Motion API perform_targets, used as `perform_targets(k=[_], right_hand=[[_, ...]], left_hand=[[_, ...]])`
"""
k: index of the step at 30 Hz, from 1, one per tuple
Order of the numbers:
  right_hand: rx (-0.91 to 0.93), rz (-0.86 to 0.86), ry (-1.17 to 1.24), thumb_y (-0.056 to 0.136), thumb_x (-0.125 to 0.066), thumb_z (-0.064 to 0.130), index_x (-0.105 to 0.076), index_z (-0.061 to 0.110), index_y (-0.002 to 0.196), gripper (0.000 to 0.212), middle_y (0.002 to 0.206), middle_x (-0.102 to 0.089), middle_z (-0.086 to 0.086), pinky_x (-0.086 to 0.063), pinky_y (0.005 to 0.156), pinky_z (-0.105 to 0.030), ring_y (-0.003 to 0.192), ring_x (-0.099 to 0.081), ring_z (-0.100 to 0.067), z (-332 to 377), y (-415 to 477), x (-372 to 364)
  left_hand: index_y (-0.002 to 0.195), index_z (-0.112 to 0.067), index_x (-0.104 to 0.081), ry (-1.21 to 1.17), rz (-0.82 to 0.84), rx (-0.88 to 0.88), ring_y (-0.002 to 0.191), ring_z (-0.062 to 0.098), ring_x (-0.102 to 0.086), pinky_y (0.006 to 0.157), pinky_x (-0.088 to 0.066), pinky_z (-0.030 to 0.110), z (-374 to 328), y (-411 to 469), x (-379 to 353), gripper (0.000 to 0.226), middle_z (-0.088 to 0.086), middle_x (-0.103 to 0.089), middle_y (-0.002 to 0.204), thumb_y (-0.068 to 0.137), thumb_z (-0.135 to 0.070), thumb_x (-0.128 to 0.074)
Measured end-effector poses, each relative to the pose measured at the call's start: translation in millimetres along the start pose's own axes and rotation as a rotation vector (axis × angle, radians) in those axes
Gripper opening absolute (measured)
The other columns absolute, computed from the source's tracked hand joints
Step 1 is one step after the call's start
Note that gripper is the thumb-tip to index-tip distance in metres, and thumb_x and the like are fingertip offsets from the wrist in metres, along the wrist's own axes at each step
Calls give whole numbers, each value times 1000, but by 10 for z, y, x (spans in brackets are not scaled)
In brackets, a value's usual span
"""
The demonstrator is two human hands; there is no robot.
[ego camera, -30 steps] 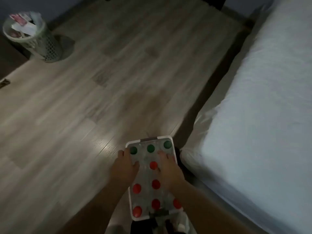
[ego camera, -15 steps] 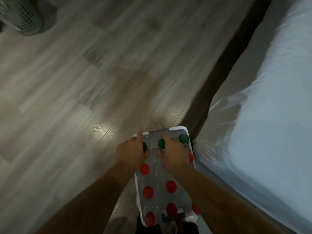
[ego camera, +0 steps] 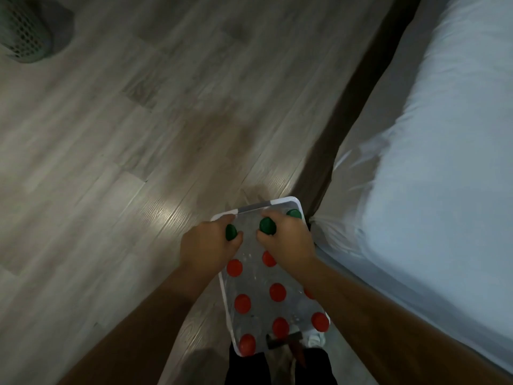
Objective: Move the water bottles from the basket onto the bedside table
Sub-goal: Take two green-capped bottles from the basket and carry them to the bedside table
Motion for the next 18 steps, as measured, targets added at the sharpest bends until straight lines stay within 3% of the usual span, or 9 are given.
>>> perform_targets(k=[3,9,13,18], right_hand=[[28,-10,38,89,-57,26,-68,17,106,22,94,-70,-3,-45,74,-23,86,-64,-17,172,-204,255],[35,-246,252,82,-66,34,-66,29,108,26,84,-71,5,-55,73,-31,77,-65,-11,380,-1006,994],[-11,-377,424,78,-72,30,-69,24,105,28,92,-71,9,-55,75,-25,81,-65,-5,369,-1783,1489],[-31,-471,581,78,-75,19,-67,25,98,23,86,-68,16,-50,69,-11,76,-65,4,181,-2798,1946]], left_hand=[[118,-37,-59,-66,-55,-2,75,18,-66,61,-47,25,-135,-159,312,37,-3,-71,82,84,-50,-54],[110,-35,-63,-161,-132,-57,70,16,-65,61,-50,25,-592,-702,1066,31,-5,-72,79,82,-47,-61],[110,-34,-66,-199,-143,-139,68,6,-59,60,-43,18,-1066,-1283,1581,32,-8,-72,85,79,-44,-66],[106,-36,-65,-275,-90,-163,73,7,-65,69,-57,29,-1507,-1958,1890,29,-9,-71,88,78,-41,-68]])
Point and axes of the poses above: each hand's wrist, its own y-axis towards the middle knuckle, its own x-axis out of the back of the hand, z = x × y, the point moved 6 cm from there along y, towards the middle knuckle
